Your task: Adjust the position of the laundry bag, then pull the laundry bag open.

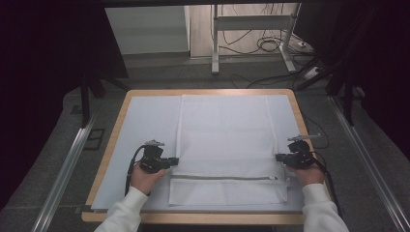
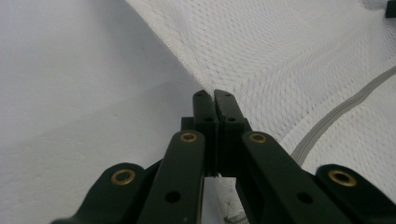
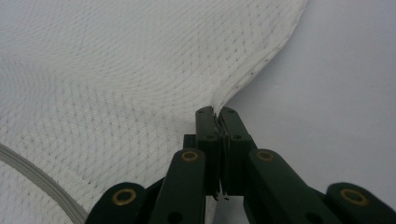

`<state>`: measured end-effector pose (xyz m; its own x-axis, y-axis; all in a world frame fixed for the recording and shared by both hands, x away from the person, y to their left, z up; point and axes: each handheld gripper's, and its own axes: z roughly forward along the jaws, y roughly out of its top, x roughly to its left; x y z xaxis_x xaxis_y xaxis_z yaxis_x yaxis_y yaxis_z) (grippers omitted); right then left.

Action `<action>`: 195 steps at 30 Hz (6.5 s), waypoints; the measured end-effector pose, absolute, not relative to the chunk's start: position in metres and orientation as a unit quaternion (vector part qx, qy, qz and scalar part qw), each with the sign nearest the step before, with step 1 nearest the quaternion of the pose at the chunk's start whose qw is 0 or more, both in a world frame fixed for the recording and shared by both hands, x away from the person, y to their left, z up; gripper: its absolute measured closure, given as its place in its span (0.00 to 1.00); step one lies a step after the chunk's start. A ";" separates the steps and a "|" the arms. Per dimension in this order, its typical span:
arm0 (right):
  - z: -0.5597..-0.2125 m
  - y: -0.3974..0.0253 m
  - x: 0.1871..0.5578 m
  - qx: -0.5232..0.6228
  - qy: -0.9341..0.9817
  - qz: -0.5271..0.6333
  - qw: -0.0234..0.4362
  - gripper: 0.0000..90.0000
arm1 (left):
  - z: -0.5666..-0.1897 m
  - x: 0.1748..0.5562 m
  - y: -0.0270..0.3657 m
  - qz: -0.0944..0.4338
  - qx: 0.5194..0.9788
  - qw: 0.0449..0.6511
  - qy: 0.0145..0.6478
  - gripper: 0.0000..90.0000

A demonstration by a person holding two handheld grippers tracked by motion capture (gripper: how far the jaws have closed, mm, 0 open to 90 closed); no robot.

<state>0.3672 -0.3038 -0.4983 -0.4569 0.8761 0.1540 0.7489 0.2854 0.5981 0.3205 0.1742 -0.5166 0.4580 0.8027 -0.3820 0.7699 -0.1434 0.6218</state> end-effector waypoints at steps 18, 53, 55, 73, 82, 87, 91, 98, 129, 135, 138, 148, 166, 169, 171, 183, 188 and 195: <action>-0.500 -0.287 0.365 0.494 0.801 0.324 0.094 0.96 | -0.517 0.319 0.196 0.023 0.748 0.395 0.532 0.99; -0.506 -0.248 0.360 0.456 0.825 0.324 0.078 0.96 | -0.526 0.306 0.234 0.033 0.735 0.382 0.559 0.99; -0.507 -0.248 0.360 0.456 0.825 0.324 0.078 0.96 | -0.525 0.306 0.234 0.034 0.736 0.382 0.558 0.99; -0.498 -0.262 0.360 0.462 0.807 0.350 0.116 0.39 | -0.501 0.295 0.217 0.116 0.745 0.412 0.511 0.41; -0.494 -0.267 0.359 0.465 0.794 0.370 0.126 0.31 | -0.492 0.290 0.202 0.109 0.752 0.414 0.501 0.34; -0.494 -0.269 0.358 0.465 0.796 0.366 0.130 0.29 | -0.488 0.289 0.186 0.105 0.764 0.412 0.486 0.33; -0.494 -0.271 0.357 0.466 0.796 0.364 0.132 0.29 | -0.487 0.290 0.179 0.102 0.771 0.408 0.479 0.33; -0.494 -0.274 0.355 0.462 0.797 0.363 0.139 0.29 | -0.485 0.289 0.169 0.094 0.774 0.412 0.472 0.34; -0.486 -0.277 0.354 0.464 0.787 0.379 0.149 0.31 | -0.478 0.282 0.107 0.060 0.790 0.429 0.433 0.33; -0.485 -0.278 0.354 0.465 0.785 0.380 0.150 0.31 | -0.482 0.283 0.095 0.050 0.799 0.423 0.425 0.34; -0.485 -0.278 0.354 0.464 0.786 0.380 0.150 0.31 | -0.481 0.283 0.090 0.047 0.801 0.422 0.421 0.34; -0.485 -0.278 0.355 0.465 0.786 0.380 0.150 0.31 | -0.483 0.284 0.083 0.042 0.805 0.421 0.417 0.34; -0.485 -0.278 0.354 0.461 0.788 0.379 0.152 0.31 | -0.484 0.288 0.049 0.025 0.822 0.412 0.394 0.36; -0.484 -0.279 0.354 0.461 0.787 0.380 0.155 0.31 | -0.480 0.287 0.045 0.019 0.820 0.418 0.390 0.36; -0.483 -0.280 0.354 0.463 0.785 0.382 0.155 0.31 | -0.477 0.288 0.038 0.017 0.820 0.422 0.386 0.36; -0.484 -0.281 0.353 0.464 0.785 0.379 0.156 0.31 | -0.476 0.287 0.015 0.011 0.826 0.421 0.375 0.37; -0.484 -0.281 0.353 0.465 0.785 0.379 0.156 0.31 | -0.476 0.287 0.009 0.006 0.826 0.422 0.374 0.38; -0.485 -0.281 0.353 0.465 0.785 0.377 0.157 0.31 | -0.477 0.286 0.001 0.007 0.830 0.418 0.369 0.39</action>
<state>0.3531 -0.2811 -0.4852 -0.5182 0.8488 0.1049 0.6124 0.2827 0.7383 0.2865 0.0013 -0.4769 0.7276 0.6190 -0.2957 0.6065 -0.3791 0.6989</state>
